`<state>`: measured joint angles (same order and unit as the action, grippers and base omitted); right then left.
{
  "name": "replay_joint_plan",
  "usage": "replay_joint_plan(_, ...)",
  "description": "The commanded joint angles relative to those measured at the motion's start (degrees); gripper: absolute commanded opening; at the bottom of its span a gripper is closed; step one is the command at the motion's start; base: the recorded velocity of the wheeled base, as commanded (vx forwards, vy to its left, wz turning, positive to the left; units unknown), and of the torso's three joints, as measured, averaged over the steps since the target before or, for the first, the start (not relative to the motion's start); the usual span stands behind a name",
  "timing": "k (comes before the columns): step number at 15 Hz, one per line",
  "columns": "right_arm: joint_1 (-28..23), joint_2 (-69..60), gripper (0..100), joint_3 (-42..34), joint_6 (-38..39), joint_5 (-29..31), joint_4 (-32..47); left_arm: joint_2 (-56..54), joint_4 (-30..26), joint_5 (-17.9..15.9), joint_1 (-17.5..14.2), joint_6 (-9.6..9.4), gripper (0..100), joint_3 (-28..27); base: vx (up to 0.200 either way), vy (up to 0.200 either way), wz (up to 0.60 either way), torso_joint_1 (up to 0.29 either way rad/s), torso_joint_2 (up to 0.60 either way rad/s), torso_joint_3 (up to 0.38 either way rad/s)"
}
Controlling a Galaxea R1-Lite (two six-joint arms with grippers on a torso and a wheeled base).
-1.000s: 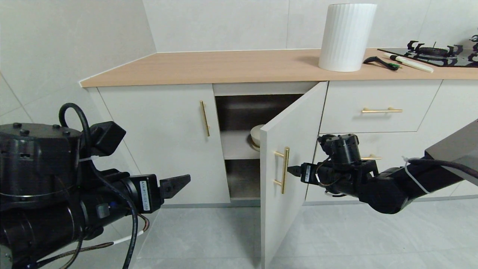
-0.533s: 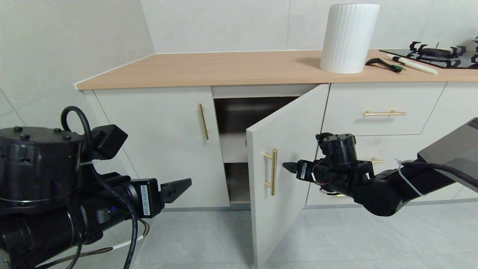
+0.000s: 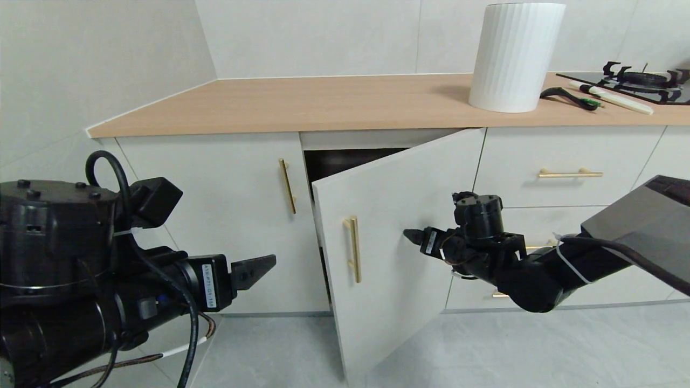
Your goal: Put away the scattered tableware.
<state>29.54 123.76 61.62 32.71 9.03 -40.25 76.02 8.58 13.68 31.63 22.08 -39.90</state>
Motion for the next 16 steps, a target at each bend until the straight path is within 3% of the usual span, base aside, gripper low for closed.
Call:
replay_joint_plan(1, 0.08, 4.03, 100, 5.0, 1.57, 4.5, -0.35, -0.26, 0.03, 0.03, 0.09, 0.07, 100, -0.18, 0.0, 0.0, 0.0, 0.0, 0.0, 0.0)
replay_joint_plan(10, -0.36, 12.47, 100, 16.69, 4.38, 16.46, -1.41, -0.61, 0.03, -0.05, 0.01, 0.07, 100, -0.18, 0.0, 0.0, 0.0, 0.0, 0.0, 0.0)
replay_joint_plan(16, -2.2, 15.28, 100, 21.26, 4.29, 20.06, -1.32, -0.7, 0.03, -0.05, 0.09, 0.07, 100, -0.18, 0.0, 0.0, 0.0, 0.0, 0.0, 0.0)
